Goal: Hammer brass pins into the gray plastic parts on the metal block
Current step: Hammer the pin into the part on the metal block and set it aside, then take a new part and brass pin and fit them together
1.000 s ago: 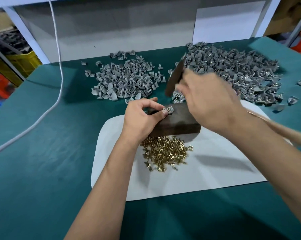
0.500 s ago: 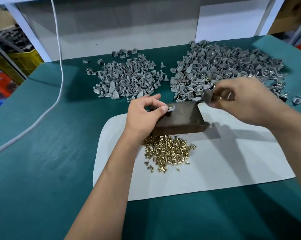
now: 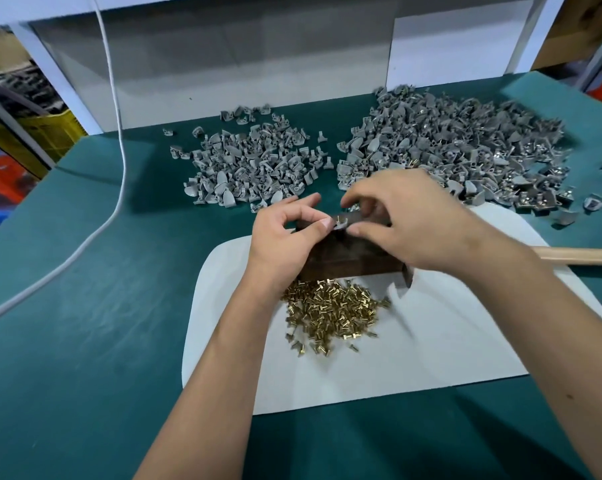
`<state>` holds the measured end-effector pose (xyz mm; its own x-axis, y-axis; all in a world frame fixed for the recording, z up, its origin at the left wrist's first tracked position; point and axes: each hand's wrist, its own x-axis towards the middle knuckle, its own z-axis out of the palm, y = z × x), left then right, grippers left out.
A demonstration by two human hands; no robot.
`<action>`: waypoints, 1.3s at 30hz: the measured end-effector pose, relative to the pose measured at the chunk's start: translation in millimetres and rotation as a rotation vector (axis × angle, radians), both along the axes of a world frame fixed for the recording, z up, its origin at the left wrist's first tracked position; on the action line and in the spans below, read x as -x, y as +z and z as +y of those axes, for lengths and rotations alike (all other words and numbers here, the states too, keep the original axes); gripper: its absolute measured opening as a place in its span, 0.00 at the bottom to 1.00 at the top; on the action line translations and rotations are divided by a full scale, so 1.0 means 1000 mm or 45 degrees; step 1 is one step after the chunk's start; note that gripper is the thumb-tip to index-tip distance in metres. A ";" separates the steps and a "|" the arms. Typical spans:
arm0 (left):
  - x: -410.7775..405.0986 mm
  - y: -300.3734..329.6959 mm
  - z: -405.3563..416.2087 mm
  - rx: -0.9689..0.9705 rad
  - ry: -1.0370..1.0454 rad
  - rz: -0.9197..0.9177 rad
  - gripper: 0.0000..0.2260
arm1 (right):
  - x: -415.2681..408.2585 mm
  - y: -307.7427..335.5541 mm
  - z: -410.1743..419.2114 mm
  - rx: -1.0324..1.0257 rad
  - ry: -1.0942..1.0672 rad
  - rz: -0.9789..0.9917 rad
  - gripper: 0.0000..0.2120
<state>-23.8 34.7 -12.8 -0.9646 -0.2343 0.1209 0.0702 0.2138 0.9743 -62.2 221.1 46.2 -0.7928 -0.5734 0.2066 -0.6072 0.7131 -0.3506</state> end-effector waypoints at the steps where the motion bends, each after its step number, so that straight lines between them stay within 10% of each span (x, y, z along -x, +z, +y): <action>1: 0.000 0.000 0.000 -0.008 -0.011 0.013 0.08 | 0.000 -0.002 -0.006 -0.013 0.045 0.022 0.11; 7: 0.006 -0.002 -0.018 -0.032 0.260 0.151 0.06 | 0.016 -0.007 -0.004 0.123 -0.103 -0.017 0.09; 13: 0.014 -0.022 -0.048 0.570 0.444 0.138 0.12 | 0.036 -0.009 0.013 0.175 -0.529 0.097 0.13; 19: 0.016 -0.022 -0.043 0.953 0.314 0.039 0.17 | -0.001 0.005 -0.025 0.037 0.093 -0.031 0.05; 25: 0.010 -0.010 -0.042 0.770 0.339 0.004 0.12 | -0.042 0.005 -0.070 -0.217 0.572 -0.136 0.04; 39: 0.012 -0.011 -0.047 0.839 0.460 -0.075 0.10 | -0.065 0.002 -0.080 -0.464 0.671 -0.345 0.05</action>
